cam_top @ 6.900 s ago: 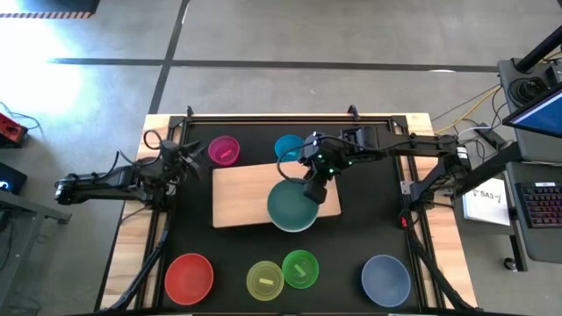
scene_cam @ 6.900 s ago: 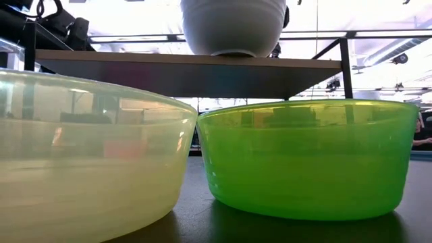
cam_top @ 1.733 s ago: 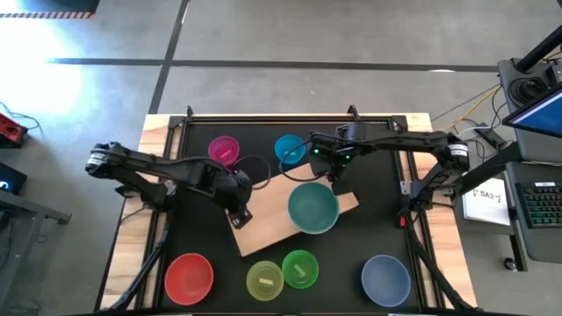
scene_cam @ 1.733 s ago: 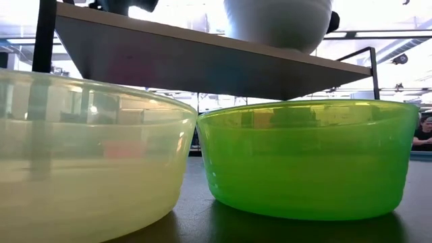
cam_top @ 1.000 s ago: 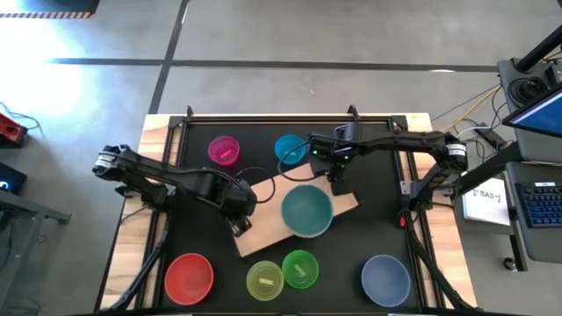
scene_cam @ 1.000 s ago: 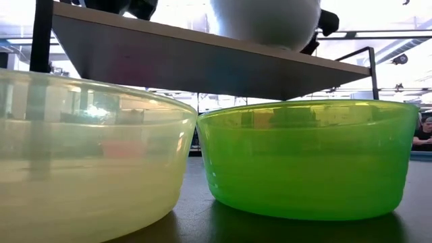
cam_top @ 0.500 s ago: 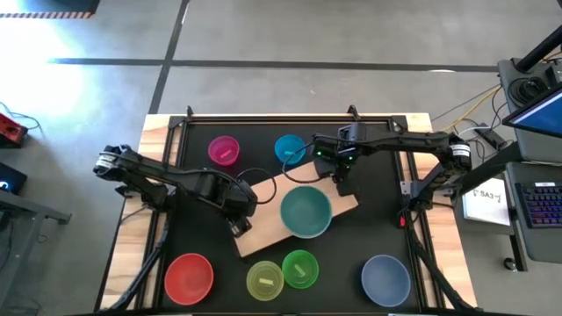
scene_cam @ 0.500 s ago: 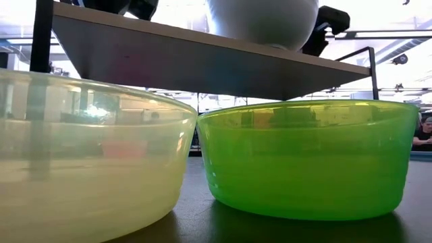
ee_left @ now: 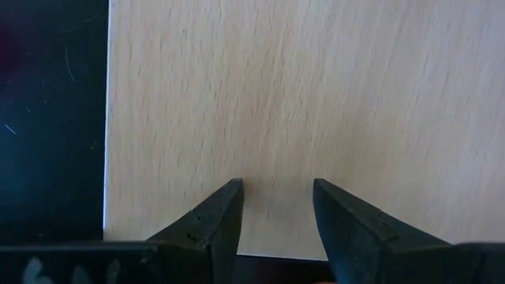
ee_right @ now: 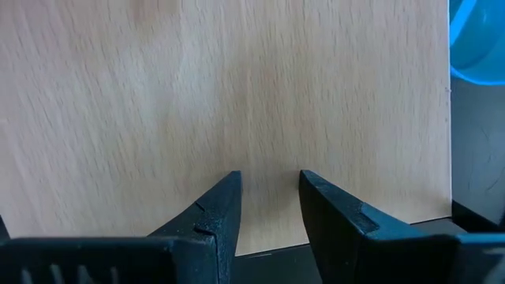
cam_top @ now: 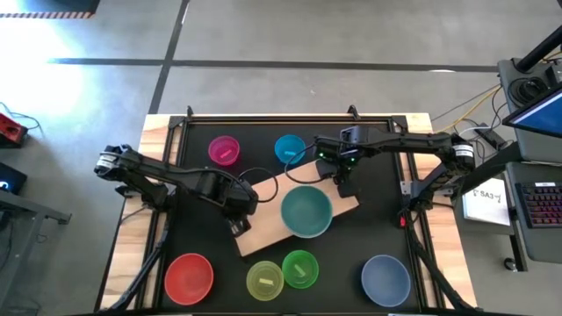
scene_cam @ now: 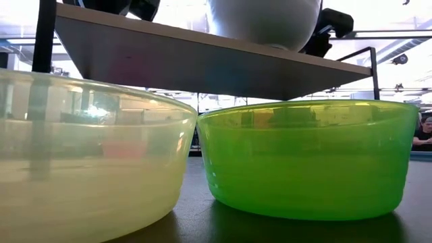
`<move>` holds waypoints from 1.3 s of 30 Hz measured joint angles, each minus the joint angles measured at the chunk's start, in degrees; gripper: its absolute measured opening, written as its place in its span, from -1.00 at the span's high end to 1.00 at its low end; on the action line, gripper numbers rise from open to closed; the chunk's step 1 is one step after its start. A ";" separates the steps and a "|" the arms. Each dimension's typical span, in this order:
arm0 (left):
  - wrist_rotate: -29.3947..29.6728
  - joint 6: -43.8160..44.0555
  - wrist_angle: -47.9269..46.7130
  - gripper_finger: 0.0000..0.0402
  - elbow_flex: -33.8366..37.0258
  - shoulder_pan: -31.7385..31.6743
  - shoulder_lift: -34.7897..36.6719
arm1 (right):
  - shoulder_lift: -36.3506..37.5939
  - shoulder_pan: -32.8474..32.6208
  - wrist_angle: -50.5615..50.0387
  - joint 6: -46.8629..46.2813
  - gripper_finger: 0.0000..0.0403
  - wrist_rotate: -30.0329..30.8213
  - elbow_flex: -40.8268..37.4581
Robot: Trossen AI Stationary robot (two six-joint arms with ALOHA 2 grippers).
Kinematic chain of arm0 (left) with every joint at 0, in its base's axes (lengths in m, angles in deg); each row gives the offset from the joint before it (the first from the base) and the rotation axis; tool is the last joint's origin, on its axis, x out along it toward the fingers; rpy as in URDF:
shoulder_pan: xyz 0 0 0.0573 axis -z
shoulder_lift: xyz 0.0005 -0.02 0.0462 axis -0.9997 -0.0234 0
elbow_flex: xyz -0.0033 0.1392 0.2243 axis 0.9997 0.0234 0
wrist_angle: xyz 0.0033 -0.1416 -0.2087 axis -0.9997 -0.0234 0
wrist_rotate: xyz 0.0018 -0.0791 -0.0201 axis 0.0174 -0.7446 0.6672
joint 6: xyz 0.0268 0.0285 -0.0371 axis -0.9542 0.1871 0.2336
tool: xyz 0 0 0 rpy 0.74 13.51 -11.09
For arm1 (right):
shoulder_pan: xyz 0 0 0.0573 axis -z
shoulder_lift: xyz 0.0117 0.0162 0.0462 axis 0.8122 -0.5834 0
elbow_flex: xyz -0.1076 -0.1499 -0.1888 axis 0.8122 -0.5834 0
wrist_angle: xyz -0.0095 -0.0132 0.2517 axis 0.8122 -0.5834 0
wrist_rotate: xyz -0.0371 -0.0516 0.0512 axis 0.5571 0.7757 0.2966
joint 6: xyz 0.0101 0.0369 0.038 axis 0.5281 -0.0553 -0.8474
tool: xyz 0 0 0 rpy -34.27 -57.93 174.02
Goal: Place and stack bowls onto a shelf
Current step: Adjust the shelf
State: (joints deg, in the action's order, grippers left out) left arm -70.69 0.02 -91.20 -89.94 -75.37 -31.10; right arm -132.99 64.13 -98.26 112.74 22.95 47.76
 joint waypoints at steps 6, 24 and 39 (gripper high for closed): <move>1.14 -4.59 -0.75 0.29 0.09 -2.16 -0.02 | 0.33 -0.15 -0.83 -3.42 0.41 -0.11 -0.09; 4.17 -17.09 -2.65 0.29 0.15 -10.42 0.02 | 0.37 -3.07 -2.78 -9.79 0.45 -0.03 -0.11; 9.26 -25.48 -2.97 0.29 0.27 -17.57 0.77 | 0.37 -3.58 -2.54 -11.13 0.46 0.20 -0.15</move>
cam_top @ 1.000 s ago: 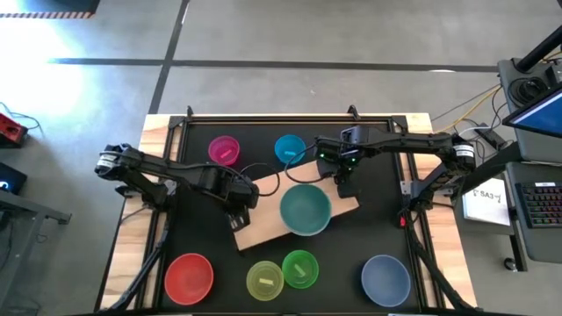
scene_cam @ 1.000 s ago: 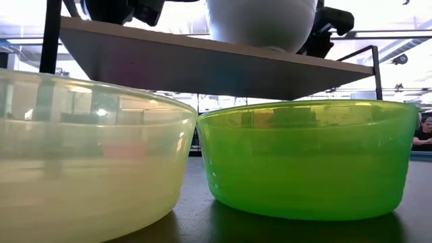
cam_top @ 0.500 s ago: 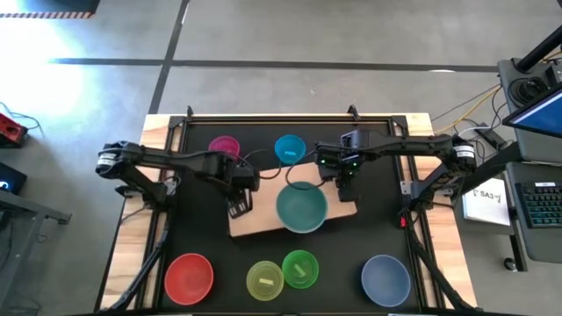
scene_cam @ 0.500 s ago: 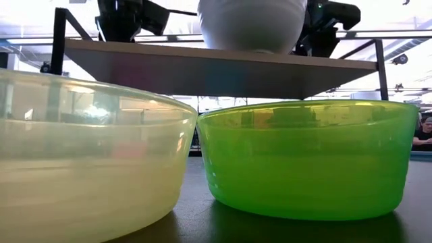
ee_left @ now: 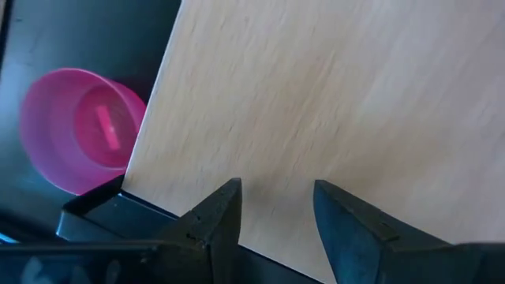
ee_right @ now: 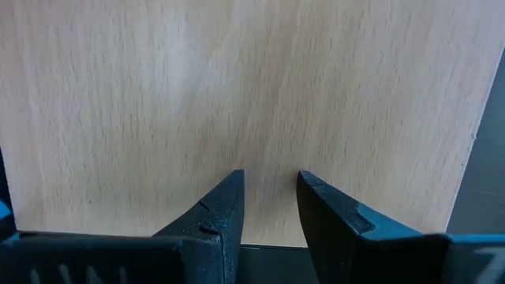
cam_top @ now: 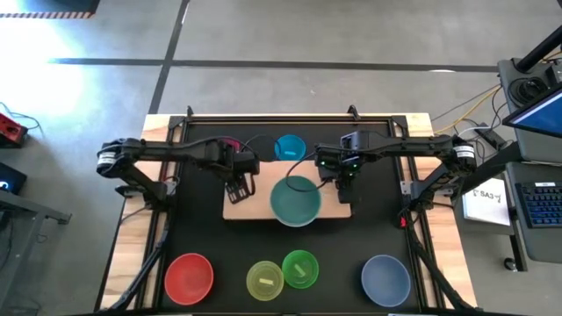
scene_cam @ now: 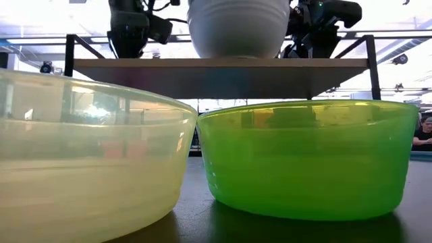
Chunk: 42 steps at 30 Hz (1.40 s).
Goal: Place and stack bowls onto a shelf
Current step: Adjust the shelf, then adjust the large bowls on the shelf
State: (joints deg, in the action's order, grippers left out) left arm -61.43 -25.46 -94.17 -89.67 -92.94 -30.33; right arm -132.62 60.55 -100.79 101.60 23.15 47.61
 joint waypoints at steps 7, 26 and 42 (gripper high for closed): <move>0.50 -2.04 0.62 0.29 0.04 -2.49 0.24 | 0.00 -0.02 0.34 1.96 0.48 1.74 0.00; -1.16 0.99 2.09 0.29 0.04 -2.16 0.31 | 0.00 4.28 0.62 5.86 0.49 2.49 0.00; -2.03 0.23 3.48 0.29 -5.55 -1.74 2.22 | 2.11 4.17 0.50 1.05 0.39 3.21 3.46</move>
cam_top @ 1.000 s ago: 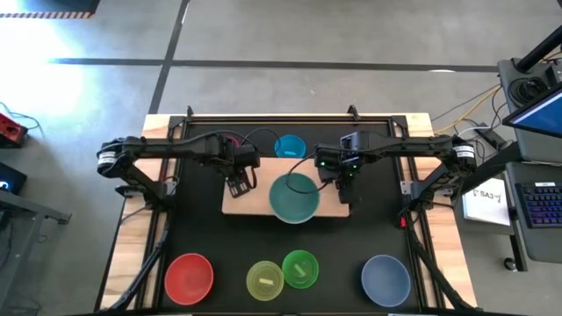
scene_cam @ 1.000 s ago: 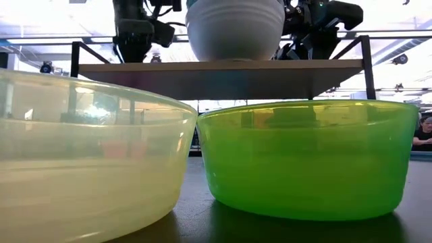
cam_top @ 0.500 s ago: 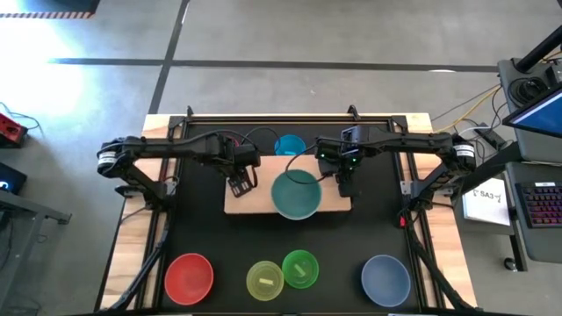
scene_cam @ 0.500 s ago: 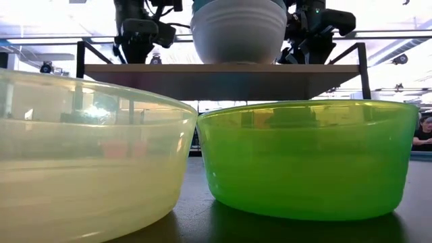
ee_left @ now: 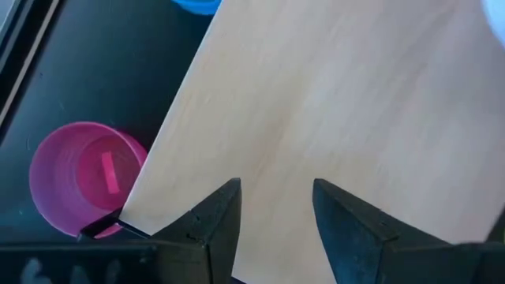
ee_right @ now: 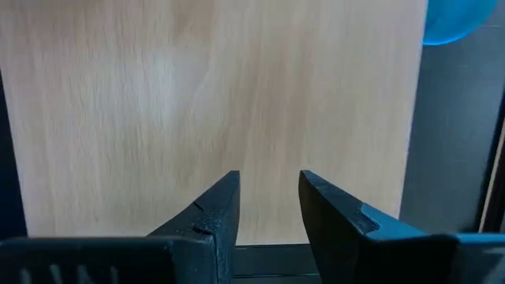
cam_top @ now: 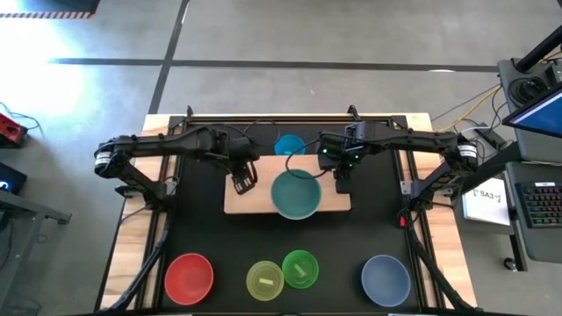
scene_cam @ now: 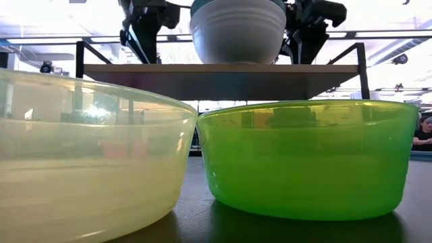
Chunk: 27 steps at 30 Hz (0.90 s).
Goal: Place and stack bowls onto a shelf
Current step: Adjust the large bowls on the shelf
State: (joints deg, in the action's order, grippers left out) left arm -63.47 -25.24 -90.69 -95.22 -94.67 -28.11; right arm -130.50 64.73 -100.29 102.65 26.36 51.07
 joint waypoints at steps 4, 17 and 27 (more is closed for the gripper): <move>0.07 0.32 -0.11 0.29 -0.12 0.78 0.16 | 1.06 0.02 -0.29 -1.80 0.39 0.00 1.68; 0.28 2.29 7.06 0.29 0.06 8.01 -0.66 | 2.33 -1.80 -0.33 -6.47 0.41 -0.86 4.47; 0.26 4.07 12.07 0.29 0.06 10.82 -1.99 | 2.24 -7.37 -0.01 -8.61 0.46 -0.86 4.45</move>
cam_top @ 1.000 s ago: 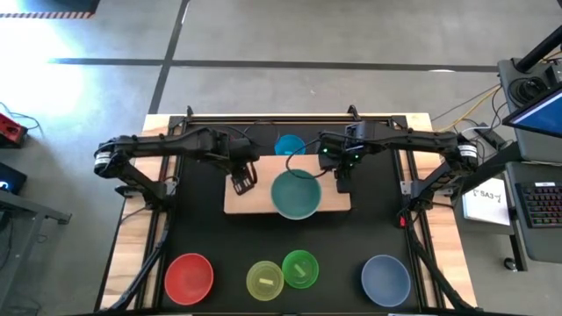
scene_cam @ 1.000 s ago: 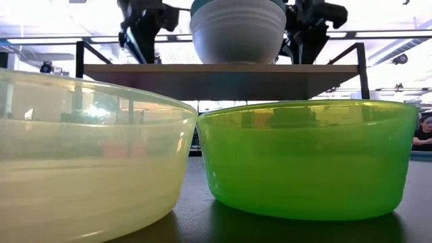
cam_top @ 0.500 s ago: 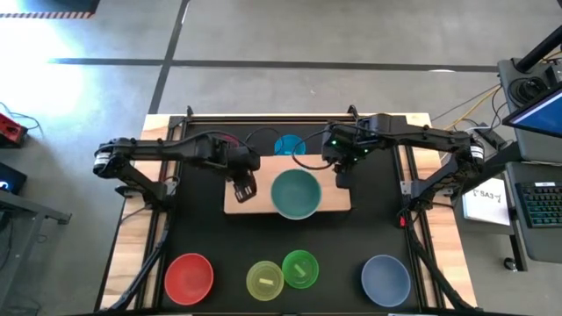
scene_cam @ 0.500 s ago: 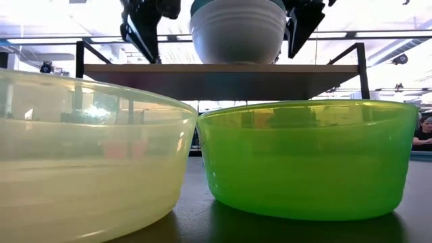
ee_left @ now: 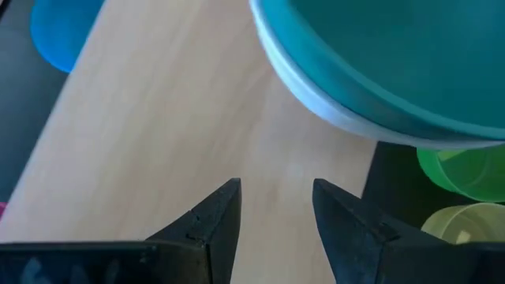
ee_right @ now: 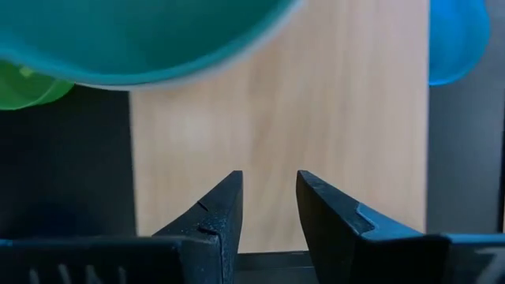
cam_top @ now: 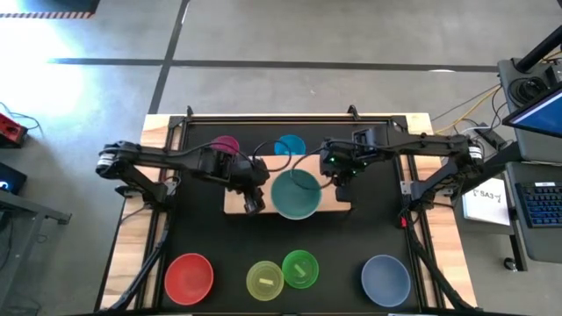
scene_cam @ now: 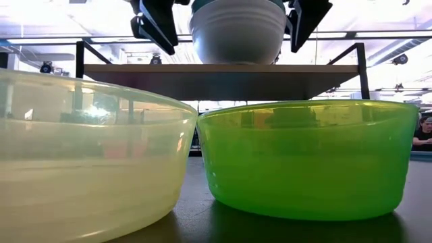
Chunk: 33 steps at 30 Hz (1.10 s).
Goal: Place and stack bowls onto a shelf
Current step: Adjust the large bowls on the shelf
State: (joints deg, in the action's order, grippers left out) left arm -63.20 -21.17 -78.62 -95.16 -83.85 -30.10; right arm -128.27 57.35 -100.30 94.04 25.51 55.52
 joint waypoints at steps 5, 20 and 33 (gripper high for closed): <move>-0.02 0.59 0.90 0.29 0.00 1.15 -0.67 | -0.04 -2.40 2.39 -0.79 0.47 0.00 0.00; -2.64 0.85 9.57 0.29 0.02 3.29 -1.42 | -0.07 -4.30 4.56 -2.29 0.48 0.42 -0.02; -2.72 -1.08 11.83 0.29 0.02 3.24 -1.72 | -0.11 -4.30 4.67 -2.86 0.49 0.37 -0.07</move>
State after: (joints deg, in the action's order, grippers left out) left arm -65.92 -22.25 -66.79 -95.14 -80.62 -31.82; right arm -128.38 53.05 -95.62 91.18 25.88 55.45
